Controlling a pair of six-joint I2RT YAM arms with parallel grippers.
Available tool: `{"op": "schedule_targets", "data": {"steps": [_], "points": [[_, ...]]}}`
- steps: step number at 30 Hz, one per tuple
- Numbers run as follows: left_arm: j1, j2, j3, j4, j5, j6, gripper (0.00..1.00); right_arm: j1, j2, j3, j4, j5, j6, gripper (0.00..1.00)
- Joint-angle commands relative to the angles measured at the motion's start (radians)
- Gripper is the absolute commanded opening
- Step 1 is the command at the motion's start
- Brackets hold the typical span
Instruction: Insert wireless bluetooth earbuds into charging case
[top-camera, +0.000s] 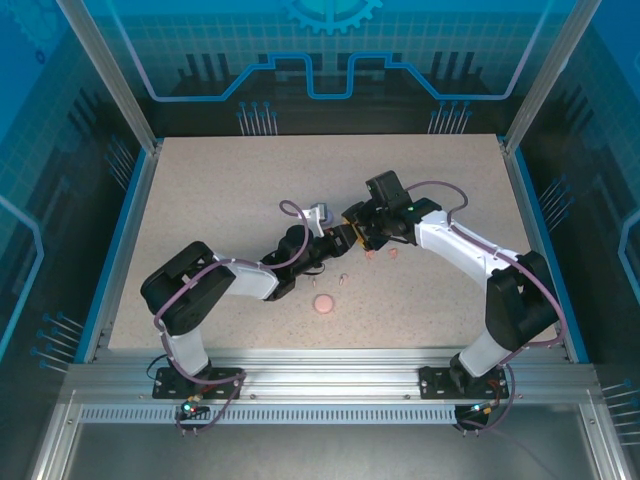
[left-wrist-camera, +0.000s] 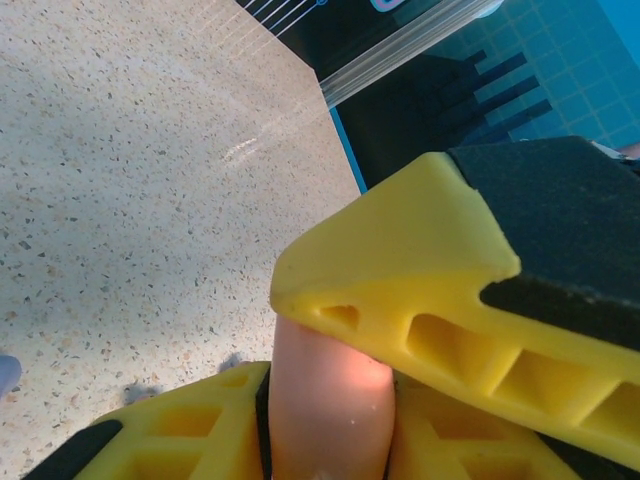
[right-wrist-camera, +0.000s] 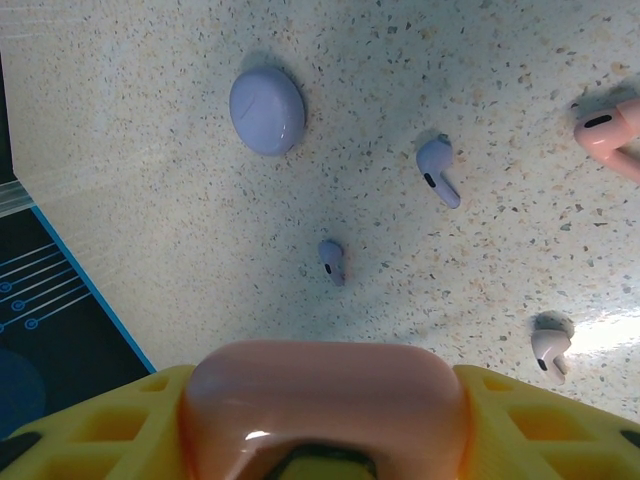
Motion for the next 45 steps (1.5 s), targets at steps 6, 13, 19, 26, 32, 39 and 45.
{"op": "schedule_targets", "data": {"steps": [6, 13, 19, 26, 32, 39, 45], "points": [[0.004, -0.024, -0.03, 0.022, -0.054, -0.015, 0.41, 0.007, -0.017, -0.007, 0.004, -0.004, 0.018, 0.56], [0.008, -0.026, -0.032, 0.028, -0.051, -0.018, 0.36, 0.007, -0.018, -0.015, 0.004, -0.004, 0.019, 0.55], [0.008, -0.037, -0.04, 0.029, -0.056, -0.018, 0.33, 0.007, -0.019, -0.017, 0.002, -0.001, 0.021, 0.56], [0.007, -0.051, -0.052, 0.027, -0.066, -0.017, 0.37, 0.006, -0.016, -0.019, 0.003, 0.002, 0.024, 0.56], [0.008, -0.035, -0.035, 0.021, -0.05, -0.018, 0.32, 0.006, -0.016, -0.023, 0.01, -0.005, 0.024, 0.56], [0.007, -0.008, -0.006, 0.031, -0.016, -0.023, 0.14, 0.005, -0.018, -0.024, 0.022, -0.017, 0.024, 0.56], [0.006, -0.002, 0.007, 0.01, 0.007, -0.033, 0.0, -0.008, -0.025, -0.024, 0.035, -0.033, 0.019, 0.68]]}}
